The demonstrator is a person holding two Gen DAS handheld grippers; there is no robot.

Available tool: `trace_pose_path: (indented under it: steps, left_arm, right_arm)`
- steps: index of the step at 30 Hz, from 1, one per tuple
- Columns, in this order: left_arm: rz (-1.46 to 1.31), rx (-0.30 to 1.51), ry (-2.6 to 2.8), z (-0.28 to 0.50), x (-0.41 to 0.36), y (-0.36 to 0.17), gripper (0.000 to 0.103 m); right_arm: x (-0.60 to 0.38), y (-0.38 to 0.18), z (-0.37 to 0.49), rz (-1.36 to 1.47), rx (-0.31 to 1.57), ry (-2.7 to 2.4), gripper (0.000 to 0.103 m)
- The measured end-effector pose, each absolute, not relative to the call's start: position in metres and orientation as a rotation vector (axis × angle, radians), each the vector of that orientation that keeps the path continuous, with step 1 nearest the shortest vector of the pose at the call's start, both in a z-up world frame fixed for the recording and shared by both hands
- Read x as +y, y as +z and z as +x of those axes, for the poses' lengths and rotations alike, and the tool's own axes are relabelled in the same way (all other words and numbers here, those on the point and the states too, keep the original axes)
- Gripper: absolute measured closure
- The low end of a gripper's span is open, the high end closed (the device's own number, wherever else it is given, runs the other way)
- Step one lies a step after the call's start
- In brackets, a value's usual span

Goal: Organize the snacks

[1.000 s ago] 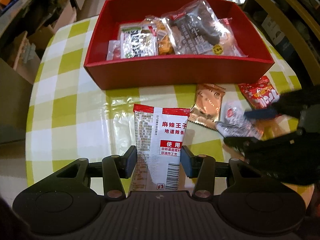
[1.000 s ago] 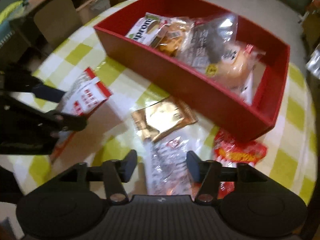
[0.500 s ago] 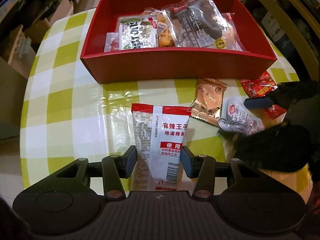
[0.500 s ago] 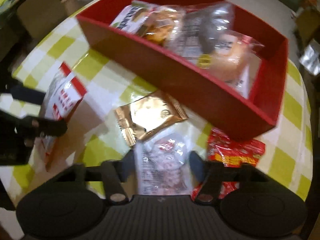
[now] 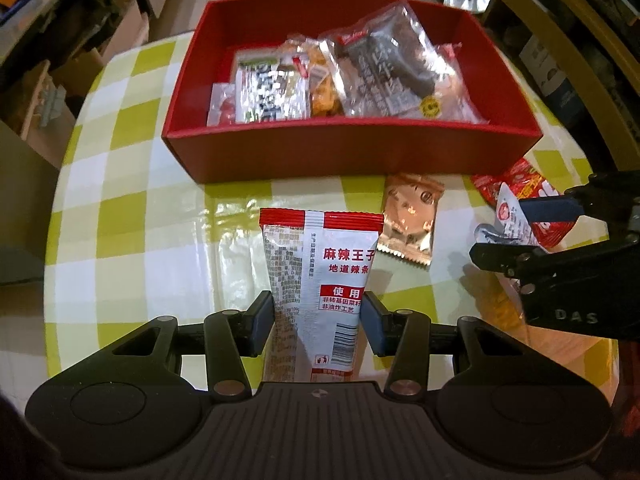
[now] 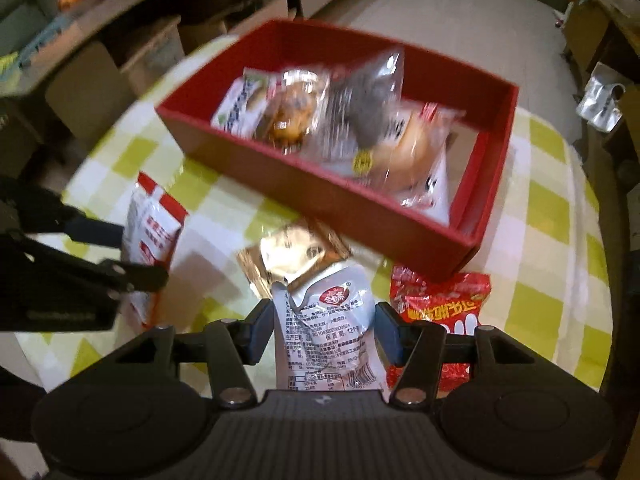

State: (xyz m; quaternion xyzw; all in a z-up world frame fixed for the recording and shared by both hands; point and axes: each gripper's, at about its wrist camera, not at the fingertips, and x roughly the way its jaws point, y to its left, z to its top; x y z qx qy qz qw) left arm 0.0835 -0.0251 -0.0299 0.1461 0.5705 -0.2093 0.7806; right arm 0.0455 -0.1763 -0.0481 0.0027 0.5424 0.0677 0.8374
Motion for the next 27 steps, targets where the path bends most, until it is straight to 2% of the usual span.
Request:
trace_pose_path:
  steps: [27]
  left_arm:
    - [0.205, 1.113, -0.47, 0.101, -0.035, 0.019, 0.049]
  right_arm:
    - [-0.183, 0.002, 0.051, 0.054, 0.988, 0.112, 0.041]
